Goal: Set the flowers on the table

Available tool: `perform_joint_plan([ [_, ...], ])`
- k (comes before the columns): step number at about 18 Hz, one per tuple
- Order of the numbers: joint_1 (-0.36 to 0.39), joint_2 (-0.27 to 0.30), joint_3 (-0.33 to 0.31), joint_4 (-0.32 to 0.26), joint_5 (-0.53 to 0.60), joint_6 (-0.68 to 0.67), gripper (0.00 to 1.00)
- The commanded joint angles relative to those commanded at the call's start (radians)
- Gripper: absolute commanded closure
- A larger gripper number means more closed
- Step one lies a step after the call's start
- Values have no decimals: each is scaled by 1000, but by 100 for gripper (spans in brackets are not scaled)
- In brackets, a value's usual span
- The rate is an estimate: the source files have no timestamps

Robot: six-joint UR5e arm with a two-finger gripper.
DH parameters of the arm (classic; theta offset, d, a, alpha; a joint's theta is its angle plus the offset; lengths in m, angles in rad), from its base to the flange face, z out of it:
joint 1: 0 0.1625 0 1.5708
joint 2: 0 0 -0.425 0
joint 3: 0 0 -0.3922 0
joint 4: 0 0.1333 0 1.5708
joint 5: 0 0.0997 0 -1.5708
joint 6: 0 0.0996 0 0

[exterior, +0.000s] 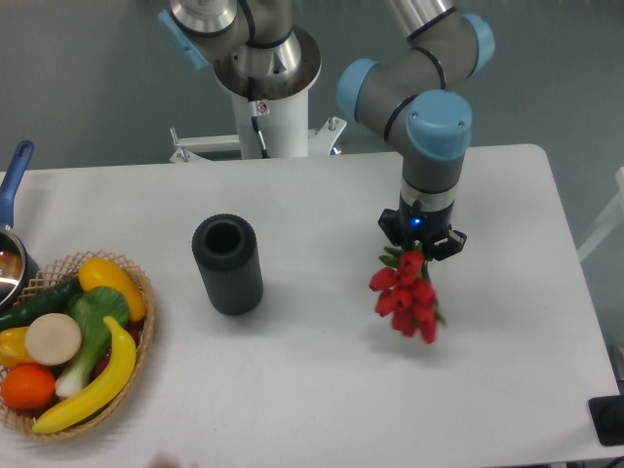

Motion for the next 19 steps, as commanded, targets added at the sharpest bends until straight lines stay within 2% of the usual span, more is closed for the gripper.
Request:
perform_joint_plan([
  [1, -5, -2, 0, 14, 0, -15, 45],
  [2, -6, -3, -1, 26, 0, -25, 0],
  [10, -2, -2, 3, 38, 8, -20, 0],
  [16, 37, 11, 8, 74, 12, -3, 0],
  [19, 60, 20, 8, 74, 12, 32, 0],
])
